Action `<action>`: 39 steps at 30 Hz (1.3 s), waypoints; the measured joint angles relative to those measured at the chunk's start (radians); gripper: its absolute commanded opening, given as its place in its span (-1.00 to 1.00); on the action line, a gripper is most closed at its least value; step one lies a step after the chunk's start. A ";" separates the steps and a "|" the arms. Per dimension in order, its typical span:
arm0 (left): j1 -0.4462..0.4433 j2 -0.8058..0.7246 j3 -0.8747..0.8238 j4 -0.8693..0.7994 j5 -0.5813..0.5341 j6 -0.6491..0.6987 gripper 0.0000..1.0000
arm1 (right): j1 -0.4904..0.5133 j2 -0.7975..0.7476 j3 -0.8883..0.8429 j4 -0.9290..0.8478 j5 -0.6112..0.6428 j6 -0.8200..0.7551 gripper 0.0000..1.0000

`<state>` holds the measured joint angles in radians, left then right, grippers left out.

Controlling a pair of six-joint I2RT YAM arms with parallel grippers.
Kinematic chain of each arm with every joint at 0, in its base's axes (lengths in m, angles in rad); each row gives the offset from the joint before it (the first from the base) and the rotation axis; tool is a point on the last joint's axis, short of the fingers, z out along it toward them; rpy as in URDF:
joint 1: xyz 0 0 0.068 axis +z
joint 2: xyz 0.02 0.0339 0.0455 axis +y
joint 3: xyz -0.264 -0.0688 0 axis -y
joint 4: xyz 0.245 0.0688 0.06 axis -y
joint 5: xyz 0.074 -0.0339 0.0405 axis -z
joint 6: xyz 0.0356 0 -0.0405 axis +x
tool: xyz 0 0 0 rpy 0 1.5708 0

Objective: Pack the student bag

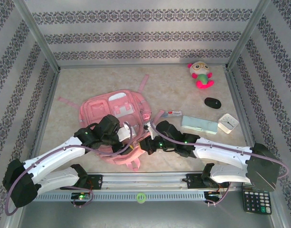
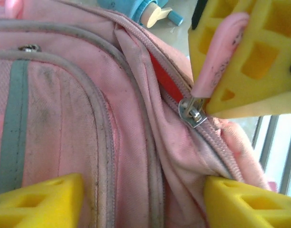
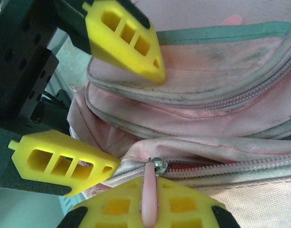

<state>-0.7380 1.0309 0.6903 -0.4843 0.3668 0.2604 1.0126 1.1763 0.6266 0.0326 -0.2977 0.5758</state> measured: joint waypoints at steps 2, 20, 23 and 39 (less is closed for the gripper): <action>0.000 -0.008 -0.013 0.007 0.008 0.000 -0.49 | 0.000 0.000 0.000 -0.002 0.005 0.000 -1.00; 0.000 -0.124 0.055 -0.262 -0.061 0.230 -0.89 | -0.153 -0.082 -0.008 -0.048 -0.009 0.045 -1.00; 0.000 -0.153 0.055 -0.267 -0.084 0.220 -0.07 | -0.151 -0.083 -0.008 -0.060 -0.009 0.044 -1.00; -0.003 0.019 0.087 -0.015 -0.028 -0.131 0.19 | -0.034 0.007 0.079 -0.053 -0.002 0.044 -1.00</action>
<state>-0.7410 1.0500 0.7776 -0.4992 0.3389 0.1291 0.9783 1.1835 0.7052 -0.0204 -0.3000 0.6197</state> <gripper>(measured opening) 0.644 0.046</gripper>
